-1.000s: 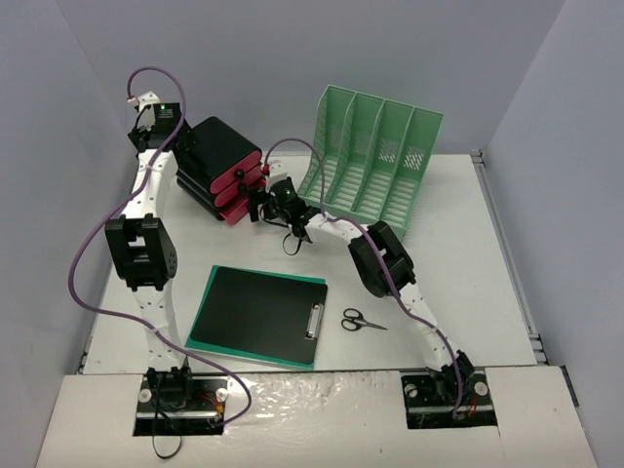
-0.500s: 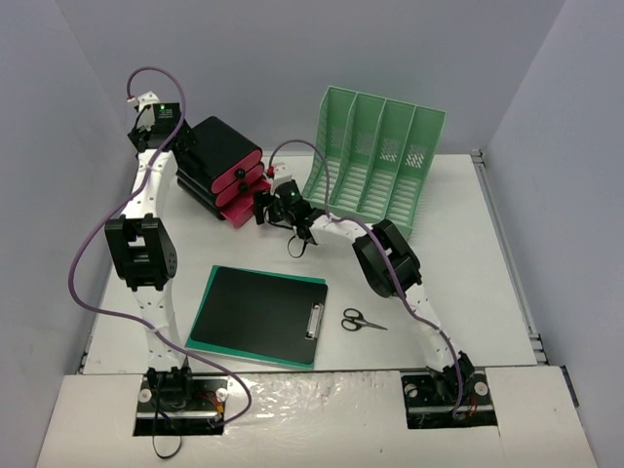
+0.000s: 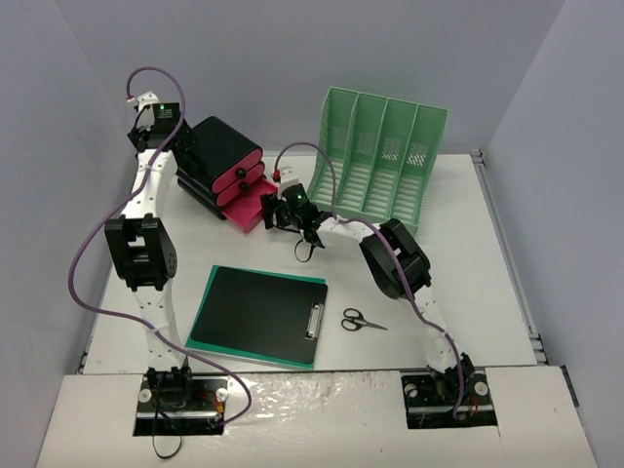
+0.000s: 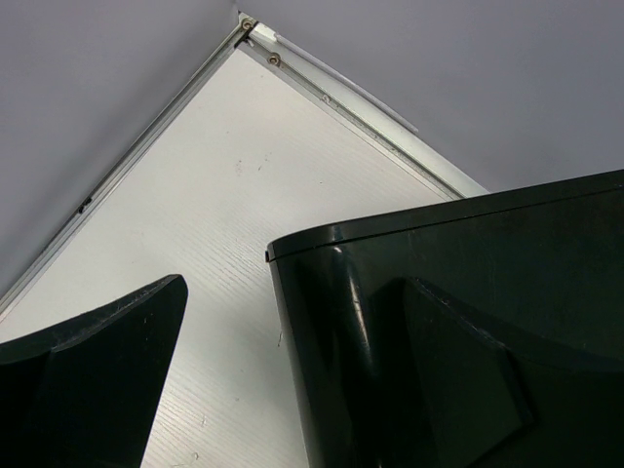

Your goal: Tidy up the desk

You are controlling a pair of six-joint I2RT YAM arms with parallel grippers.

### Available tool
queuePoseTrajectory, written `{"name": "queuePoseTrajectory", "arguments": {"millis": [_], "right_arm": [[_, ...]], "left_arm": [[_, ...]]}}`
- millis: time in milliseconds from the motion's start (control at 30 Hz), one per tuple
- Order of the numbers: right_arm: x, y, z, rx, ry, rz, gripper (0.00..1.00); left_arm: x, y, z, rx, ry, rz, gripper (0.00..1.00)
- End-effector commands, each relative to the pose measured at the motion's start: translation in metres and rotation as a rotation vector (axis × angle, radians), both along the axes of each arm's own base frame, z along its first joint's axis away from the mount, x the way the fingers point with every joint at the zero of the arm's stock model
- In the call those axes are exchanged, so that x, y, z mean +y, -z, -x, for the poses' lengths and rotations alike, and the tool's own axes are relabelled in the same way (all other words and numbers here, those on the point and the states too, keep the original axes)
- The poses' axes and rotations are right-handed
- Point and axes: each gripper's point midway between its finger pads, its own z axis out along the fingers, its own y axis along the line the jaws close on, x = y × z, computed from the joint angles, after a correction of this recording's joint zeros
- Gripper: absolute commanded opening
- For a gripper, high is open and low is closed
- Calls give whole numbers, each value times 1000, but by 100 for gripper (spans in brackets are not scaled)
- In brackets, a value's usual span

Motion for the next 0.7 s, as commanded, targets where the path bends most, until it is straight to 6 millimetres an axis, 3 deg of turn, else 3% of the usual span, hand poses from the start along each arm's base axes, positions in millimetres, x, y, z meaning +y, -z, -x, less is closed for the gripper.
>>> {"name": "queuePoseTrajectory", "arguments": {"millis": [0,667], "right_arm": [[-32,-62,-20,-109,95,-23,71],[-55,-68,28,-79,70,32,69]], "left_arm": [[9,45,33,224,14,-29,90],[7,42,38,220,16,-22,90]]}}
